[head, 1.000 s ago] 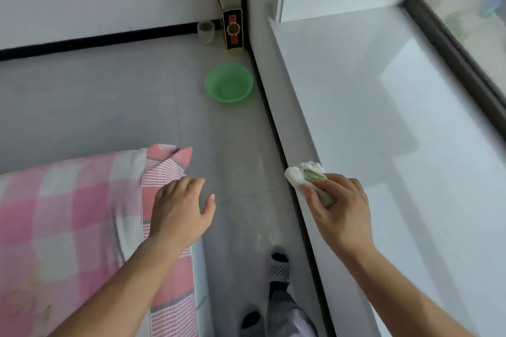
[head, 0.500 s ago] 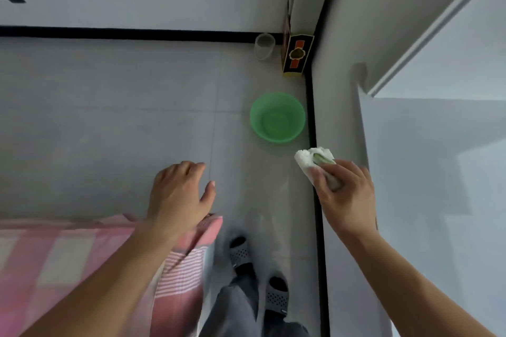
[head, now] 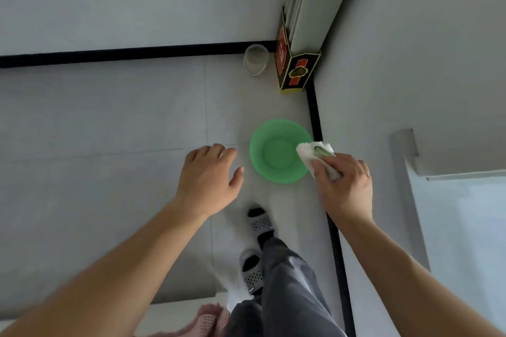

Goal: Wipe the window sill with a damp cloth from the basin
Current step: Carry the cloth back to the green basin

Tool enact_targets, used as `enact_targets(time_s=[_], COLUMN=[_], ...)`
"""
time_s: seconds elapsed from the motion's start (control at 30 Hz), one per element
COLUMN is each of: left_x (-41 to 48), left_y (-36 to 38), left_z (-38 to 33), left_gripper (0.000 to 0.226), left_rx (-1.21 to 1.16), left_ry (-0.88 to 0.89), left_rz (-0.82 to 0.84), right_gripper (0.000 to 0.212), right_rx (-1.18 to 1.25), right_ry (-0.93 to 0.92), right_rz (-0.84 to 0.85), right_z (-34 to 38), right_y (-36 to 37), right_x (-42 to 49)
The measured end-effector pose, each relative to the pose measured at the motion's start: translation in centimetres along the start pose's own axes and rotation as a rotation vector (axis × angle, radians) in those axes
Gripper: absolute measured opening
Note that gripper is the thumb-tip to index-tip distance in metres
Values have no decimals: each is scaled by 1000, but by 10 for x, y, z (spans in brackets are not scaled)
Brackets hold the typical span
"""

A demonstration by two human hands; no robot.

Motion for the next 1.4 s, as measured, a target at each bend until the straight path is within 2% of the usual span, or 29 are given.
enact_targets(time_s=[0.07, 0.23, 0.33, 0.5, 0.6, 0.73, 0.93, 1.17, 1.4], left_x=[43, 150, 209, 294, 338, 393, 471, 541, 563], left_y=[-14, -33, -32, -15, 7, 58, 160, 270, 305], left_z=[1, 9, 15, 25, 35, 54, 71, 80, 76], left_gripper=[51, 47, 48, 52, 51, 51, 53, 54, 57], left_rx=[16, 51, 61, 112, 158, 244, 336, 509, 589], left_ry=[61, 182, 251, 405, 498, 655, 797, 917, 958], left_rz=[31, 94, 152, 237, 309, 398, 475, 416, 371], right_gripper=[26, 34, 27, 29, 15, 15, 30, 29, 27], right_rx=[16, 31, 22, 36, 52, 85, 130, 153, 101], right_ry=[47, 156, 260, 422, 574, 768, 930, 963, 921], right_rz=[-24, -86, -101, -141, -160, -200, -326, -407, -415], right_z=[1, -9, -22, -41, -57, -91, -164, -267, -319], right_y=[6, 32, 59, 116, 165, 244, 359, 452, 487], right_x=[32, 107, 143, 174, 185, 198, 224, 247, 259])
Point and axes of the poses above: each hand's wrist, its own x-axis towards the middle knuckle, its own y-axis out of the palm, z = x × y, the point moved 1 cm from there along x, towards the middle knuckle, and after that the axes turned 15 degrees about z, right-handed, at the moved point
